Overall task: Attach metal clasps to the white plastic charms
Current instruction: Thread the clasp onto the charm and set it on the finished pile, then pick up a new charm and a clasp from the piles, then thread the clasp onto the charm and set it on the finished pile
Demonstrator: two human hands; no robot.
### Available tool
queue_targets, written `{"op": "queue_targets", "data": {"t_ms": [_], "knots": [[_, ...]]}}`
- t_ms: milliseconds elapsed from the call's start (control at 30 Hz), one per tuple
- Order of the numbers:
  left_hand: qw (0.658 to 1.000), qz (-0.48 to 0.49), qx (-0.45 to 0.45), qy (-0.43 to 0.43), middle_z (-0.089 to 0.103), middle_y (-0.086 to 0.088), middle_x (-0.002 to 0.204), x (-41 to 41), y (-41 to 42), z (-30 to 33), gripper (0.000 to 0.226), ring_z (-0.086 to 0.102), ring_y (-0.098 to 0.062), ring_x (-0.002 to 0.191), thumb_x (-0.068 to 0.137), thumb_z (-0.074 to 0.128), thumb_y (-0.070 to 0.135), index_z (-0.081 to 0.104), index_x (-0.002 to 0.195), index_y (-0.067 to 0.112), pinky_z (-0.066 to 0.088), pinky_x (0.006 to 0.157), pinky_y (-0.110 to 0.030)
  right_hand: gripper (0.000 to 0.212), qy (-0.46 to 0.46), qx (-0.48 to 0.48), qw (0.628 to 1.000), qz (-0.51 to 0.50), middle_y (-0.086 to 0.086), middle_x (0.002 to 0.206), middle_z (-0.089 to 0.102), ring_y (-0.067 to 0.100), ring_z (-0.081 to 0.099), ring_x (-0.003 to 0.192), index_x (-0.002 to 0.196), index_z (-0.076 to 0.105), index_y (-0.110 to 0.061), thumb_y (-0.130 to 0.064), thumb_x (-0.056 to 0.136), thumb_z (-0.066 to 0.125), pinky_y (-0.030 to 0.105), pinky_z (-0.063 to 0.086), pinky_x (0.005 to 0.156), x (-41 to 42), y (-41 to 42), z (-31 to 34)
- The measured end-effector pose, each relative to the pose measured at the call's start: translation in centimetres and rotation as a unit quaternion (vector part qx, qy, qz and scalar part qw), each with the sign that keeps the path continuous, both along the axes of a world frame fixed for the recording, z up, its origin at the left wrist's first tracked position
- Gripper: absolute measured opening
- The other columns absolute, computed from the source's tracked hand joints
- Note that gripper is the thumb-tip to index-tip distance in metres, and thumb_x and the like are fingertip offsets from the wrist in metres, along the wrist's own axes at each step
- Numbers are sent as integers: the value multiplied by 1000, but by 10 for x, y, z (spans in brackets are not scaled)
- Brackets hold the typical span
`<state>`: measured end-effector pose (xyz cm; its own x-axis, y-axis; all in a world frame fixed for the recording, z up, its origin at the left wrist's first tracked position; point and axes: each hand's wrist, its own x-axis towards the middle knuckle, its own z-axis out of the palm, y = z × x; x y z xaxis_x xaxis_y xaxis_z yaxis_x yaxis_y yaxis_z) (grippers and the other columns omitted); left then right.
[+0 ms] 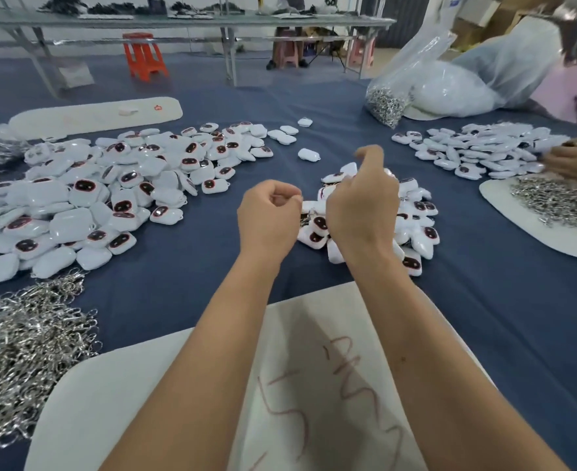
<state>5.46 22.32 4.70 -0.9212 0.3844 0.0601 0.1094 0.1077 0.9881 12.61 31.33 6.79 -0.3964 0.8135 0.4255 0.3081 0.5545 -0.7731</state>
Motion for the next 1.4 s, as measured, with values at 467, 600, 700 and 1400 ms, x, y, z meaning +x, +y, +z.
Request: {"op": "queue_targets", "data": {"t_ms": [467,600,700,1400], "knots": [[958,247,-135,61,72,-3,82,-52,-175,-26,14,69,-30,85,85,62,7,72,86,17,57,83,-48,22,-204,128,910,336,9,102,65,28,60,90,116,60,-11,-6,97,51,43,55,75,-83,-146,-34],[916,319,-211,121,65,10,78,-51,-220,-29,15,65,-21,84,84,62,8,68,88,20,45,73,-31,39,-239,250,856,385,8,128,55,27,44,123,131,53,-14,-9,94,60,36,49,94,-113,-186,-47],[894,332,-261,151,66,8,83,-50,-240,-34,17,63,-21,88,81,63,8,69,91,20,44,74,-30,44,-234,269,845,398,7,136,50,29,40,129,137,51,-18,-10,95,60,36,46,101,-127,-212,-58],[795,423,-434,19,34,-21,151,-89,-305,-36,48,27,-43,140,89,62,35,54,135,19,30,111,-53,47,-162,224,869,411,8,136,54,32,40,127,145,55,-16,-20,98,55,43,44,104,-132,-235,-79]]}}
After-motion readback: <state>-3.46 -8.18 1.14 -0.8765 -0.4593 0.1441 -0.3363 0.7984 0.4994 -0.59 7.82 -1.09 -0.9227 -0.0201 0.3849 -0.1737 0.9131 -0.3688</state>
